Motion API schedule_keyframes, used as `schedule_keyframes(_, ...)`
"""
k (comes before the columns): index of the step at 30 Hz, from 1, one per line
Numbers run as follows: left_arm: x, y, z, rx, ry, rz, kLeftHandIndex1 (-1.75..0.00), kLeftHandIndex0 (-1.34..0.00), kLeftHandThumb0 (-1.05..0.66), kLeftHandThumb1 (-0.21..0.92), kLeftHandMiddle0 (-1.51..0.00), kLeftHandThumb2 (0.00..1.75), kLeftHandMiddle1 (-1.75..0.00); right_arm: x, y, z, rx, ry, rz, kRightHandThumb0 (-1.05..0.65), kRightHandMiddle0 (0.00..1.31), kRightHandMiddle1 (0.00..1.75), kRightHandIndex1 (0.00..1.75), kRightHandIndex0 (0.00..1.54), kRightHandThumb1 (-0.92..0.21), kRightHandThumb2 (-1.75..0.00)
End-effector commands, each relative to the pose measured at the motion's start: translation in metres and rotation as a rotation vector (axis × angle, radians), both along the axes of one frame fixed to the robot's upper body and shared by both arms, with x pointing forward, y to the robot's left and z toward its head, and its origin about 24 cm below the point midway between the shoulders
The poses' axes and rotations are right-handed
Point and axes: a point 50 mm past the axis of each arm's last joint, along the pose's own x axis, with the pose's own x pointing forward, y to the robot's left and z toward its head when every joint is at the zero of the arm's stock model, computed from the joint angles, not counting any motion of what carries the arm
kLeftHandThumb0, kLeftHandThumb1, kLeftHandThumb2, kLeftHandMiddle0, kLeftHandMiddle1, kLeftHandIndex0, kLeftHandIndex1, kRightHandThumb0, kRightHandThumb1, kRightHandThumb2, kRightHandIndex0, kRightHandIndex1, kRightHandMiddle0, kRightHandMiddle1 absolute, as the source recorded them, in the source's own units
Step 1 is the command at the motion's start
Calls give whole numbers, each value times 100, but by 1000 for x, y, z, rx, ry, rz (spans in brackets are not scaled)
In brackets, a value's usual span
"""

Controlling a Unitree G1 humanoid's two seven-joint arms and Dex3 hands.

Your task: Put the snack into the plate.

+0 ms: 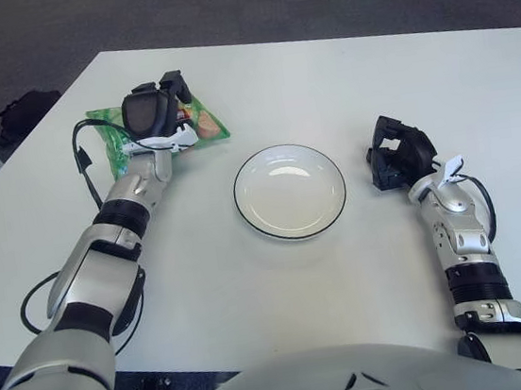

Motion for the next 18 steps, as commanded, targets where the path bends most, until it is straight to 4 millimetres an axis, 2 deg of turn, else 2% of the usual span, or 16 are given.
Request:
schedule_keyframes(1, -3, 6, 8, -15, -28, -8, -175, -72, 0, -12, -98, 175, -158, -22, -4, -41, 34, 162, -35, -57, 79, 175, 175, 136, -11, -157)
schedule_keyframes(7, -12, -3, 34, -25, -131, -84, -175, -70, 0, -10, -96, 175, -161, -22, -4, -42, 34, 171, -42, -58, 79, 175, 175, 135, -11, -157)
schedule_keyframes(18, -30, -17, 54, -22, -231, -172, -175, -68, 0, -8, -93, 175, -168, -22, -4, -41, 36, 173, -33, -57, 79, 175, 175, 135, -11, -157)
